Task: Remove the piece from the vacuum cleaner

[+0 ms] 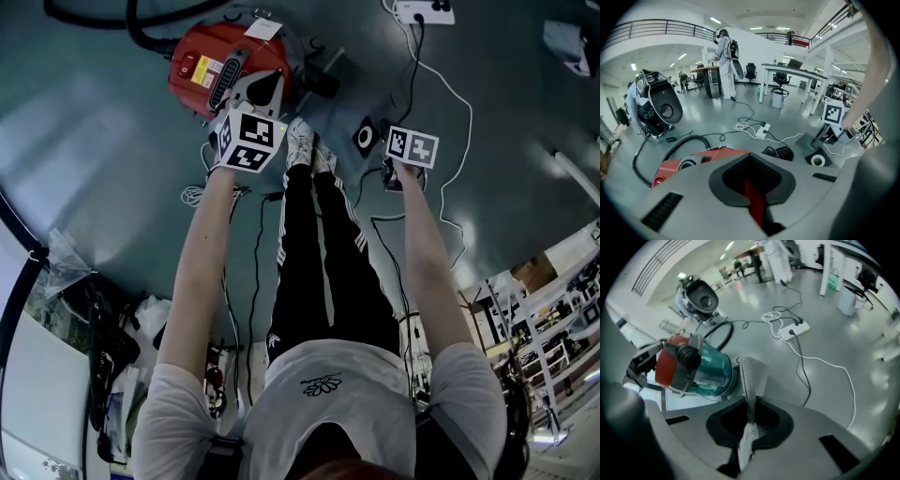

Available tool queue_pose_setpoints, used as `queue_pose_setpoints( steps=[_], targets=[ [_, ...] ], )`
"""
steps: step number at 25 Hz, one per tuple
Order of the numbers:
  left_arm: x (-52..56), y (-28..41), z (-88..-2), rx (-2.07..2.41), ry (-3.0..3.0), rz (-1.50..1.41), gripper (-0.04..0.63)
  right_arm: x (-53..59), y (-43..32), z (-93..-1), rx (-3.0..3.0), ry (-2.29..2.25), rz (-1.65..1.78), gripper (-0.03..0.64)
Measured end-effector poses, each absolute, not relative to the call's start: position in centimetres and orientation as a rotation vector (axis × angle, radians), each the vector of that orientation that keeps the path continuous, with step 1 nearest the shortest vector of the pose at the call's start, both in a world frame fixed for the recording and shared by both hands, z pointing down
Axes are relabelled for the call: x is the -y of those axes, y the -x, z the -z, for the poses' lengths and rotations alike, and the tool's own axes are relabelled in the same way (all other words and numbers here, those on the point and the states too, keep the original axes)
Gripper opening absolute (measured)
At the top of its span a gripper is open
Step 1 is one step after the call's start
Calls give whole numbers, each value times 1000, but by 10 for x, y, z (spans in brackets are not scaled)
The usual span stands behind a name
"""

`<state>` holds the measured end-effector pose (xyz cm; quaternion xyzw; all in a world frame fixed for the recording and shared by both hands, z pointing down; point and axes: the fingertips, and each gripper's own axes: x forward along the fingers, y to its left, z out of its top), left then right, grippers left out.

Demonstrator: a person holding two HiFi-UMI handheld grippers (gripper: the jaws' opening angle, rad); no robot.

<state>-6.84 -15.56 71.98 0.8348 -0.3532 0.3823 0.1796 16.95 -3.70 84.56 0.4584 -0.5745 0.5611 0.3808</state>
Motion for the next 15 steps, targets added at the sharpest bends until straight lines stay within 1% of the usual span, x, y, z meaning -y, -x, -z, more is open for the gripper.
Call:
queue_pose_setpoints(
  steps=[3, 10, 15],
  targets=[
    [159, 70, -721, 1018, -2347, -1083, 3, 33, -184, -835, 1482, -1234, -1465, 21],
    [157, 71, -721, 1049, -2193, -1059, 3, 61, -168, -802, 1574, -1207, -1409, 21],
    [151, 63, -679, 1120, -2118, -979, 3, 70, -151, -755, 1638, -1208, -1362, 21]
  ],
)
